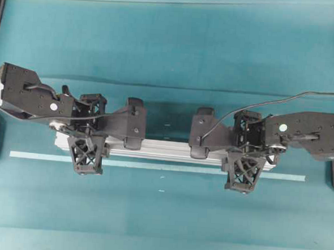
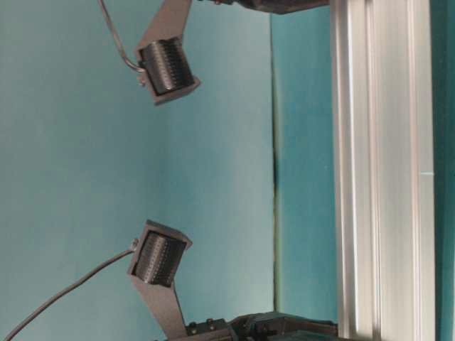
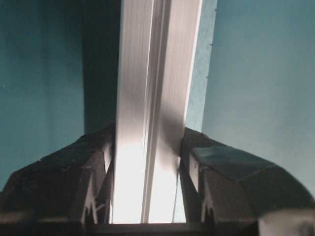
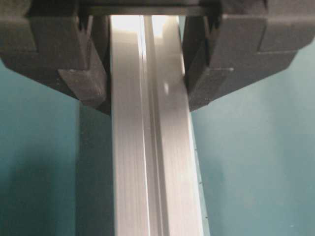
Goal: Lift the metal rail with both hands.
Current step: 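Lower the rail with both grippers onto the table, parallel to strip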
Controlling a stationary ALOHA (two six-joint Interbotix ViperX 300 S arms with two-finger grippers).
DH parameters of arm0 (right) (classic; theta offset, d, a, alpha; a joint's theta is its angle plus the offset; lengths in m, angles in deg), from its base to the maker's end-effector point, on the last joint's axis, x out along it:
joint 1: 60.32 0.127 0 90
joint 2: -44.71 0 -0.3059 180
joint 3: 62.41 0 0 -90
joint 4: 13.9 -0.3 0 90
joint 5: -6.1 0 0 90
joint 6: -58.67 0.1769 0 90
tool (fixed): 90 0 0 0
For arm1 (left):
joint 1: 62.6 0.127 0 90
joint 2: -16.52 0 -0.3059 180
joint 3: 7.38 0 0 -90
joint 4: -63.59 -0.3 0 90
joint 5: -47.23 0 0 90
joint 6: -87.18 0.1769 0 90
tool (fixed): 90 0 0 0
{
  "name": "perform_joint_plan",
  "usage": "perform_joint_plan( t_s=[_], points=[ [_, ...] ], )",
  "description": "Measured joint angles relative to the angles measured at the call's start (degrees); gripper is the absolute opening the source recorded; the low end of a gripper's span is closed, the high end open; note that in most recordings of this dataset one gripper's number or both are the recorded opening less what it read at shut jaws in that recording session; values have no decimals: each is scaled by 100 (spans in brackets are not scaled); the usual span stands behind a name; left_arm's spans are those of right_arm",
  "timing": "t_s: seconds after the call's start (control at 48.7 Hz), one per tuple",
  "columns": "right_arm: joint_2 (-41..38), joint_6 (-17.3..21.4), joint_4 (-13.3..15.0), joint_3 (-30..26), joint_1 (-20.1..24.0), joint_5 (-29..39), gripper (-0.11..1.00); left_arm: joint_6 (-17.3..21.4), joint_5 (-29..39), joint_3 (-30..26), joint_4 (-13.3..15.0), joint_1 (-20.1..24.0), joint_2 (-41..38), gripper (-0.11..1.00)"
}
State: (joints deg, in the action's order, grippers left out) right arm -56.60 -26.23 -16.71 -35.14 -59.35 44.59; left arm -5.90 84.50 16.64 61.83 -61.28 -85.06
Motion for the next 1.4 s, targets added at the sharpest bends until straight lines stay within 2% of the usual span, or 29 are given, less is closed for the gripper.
perform_joint_plan(
  t_s=[0.698,1.191,1.397],
  points=[
    [-211,9,0,123,44,-334,39,-149,26,-105,-26,-176,-123,31],
    [-202,18,-9,176,44,-457,39,-88,88,-132,-9,-185,-167,31],
    [-202,9,-9,202,44,-519,39,-18,-158,26,-9,-193,-97,31]
  ],
)
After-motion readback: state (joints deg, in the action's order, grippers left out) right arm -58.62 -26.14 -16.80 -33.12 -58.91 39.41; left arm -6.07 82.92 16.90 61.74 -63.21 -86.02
